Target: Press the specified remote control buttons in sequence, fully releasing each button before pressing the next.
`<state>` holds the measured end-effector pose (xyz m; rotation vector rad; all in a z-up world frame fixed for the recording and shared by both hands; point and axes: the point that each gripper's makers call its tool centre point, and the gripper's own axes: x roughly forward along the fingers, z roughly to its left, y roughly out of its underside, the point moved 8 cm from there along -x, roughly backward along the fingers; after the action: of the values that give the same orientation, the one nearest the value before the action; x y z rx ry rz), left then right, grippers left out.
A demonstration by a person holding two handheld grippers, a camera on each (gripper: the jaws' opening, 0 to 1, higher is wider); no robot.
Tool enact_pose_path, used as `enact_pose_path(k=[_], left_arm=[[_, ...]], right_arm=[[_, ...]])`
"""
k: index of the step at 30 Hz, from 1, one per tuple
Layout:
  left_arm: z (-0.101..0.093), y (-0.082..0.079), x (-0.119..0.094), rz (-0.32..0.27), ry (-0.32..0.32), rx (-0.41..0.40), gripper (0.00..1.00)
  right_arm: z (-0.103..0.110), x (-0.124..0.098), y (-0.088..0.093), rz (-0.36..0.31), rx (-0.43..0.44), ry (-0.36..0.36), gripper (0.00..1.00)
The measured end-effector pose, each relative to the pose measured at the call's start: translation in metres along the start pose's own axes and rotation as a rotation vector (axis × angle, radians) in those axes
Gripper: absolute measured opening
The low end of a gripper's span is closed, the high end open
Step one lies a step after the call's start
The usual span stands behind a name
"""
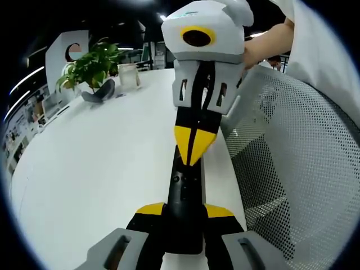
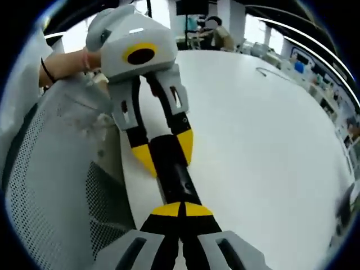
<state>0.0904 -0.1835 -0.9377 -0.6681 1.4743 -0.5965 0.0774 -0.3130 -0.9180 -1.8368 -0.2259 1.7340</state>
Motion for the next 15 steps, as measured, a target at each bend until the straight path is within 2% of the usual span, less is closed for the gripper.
enact_pose_path(k=[3, 5, 9, 15], left_arm=[[-0.0001, 0.0002, -0.0002, -0.001, 0.000, 0.001, 0.24], [-0.0002, 0.0001, -0.0003, 0.001, 0.001, 0.003, 0.24], [-0.0007, 0.0002, -0.0002, 0.001, 0.001, 0.004, 0.24], [-0.0007, 0.0004, -0.0001, 0.000, 0.000, 0.002, 0.24]], right_arm=[[0.0011, 0.0007, -0.0012, 0.019, -0.020, 0.012, 0.00], [-0.0011, 0.0004, -0.0015, 0.026, 0.009, 0.009, 0.00], [-0.0021, -0.0001, 0.0001, 0.014, 0.064, 0.004, 0.00], [-0.0013, -0.0010, 0.0022, -0.008, 0.063, -0.001, 0.00]])
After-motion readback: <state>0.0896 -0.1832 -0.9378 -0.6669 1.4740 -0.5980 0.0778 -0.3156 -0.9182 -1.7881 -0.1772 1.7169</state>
